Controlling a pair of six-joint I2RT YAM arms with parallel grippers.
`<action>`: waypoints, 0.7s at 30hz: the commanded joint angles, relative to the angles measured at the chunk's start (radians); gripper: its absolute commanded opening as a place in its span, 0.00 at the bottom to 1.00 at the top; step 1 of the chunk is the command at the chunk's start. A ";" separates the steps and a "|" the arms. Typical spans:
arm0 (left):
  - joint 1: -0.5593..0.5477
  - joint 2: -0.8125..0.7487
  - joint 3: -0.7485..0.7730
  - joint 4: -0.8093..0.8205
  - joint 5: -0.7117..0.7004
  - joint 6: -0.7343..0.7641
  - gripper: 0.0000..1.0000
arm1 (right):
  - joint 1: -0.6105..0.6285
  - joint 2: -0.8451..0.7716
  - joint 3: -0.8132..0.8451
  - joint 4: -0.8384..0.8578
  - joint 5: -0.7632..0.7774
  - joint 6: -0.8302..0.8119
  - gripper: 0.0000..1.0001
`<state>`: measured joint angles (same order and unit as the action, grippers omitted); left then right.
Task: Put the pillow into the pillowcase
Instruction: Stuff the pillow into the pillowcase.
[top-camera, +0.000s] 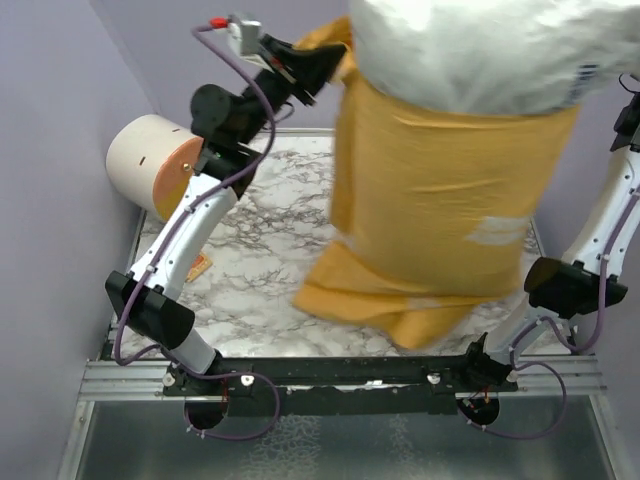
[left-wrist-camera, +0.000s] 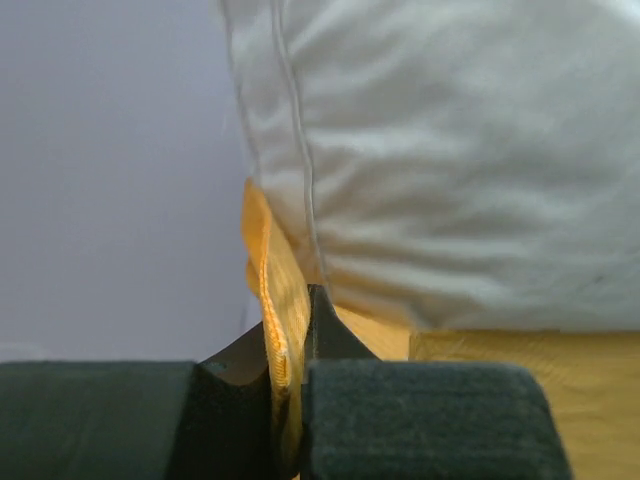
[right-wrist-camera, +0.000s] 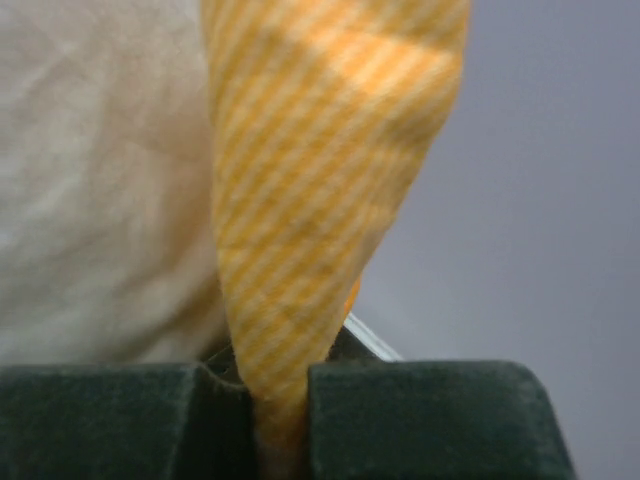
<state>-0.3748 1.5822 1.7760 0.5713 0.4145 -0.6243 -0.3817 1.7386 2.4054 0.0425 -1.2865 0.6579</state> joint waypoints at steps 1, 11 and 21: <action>-0.107 -0.084 0.069 -0.113 -0.046 0.136 0.00 | 0.012 0.017 -0.061 0.071 0.040 0.040 0.00; 0.106 0.499 0.908 -0.357 0.038 -0.156 0.00 | 0.177 -0.102 -0.006 -0.068 0.073 -0.046 0.00; -0.004 0.349 0.682 -0.361 -0.106 0.028 0.00 | 0.496 -0.159 -0.209 -0.207 0.113 -0.344 0.00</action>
<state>-0.5152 1.7588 2.1193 0.2173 0.3908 -0.5808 -0.3187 1.7802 2.2894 -0.0311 -1.2461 0.6102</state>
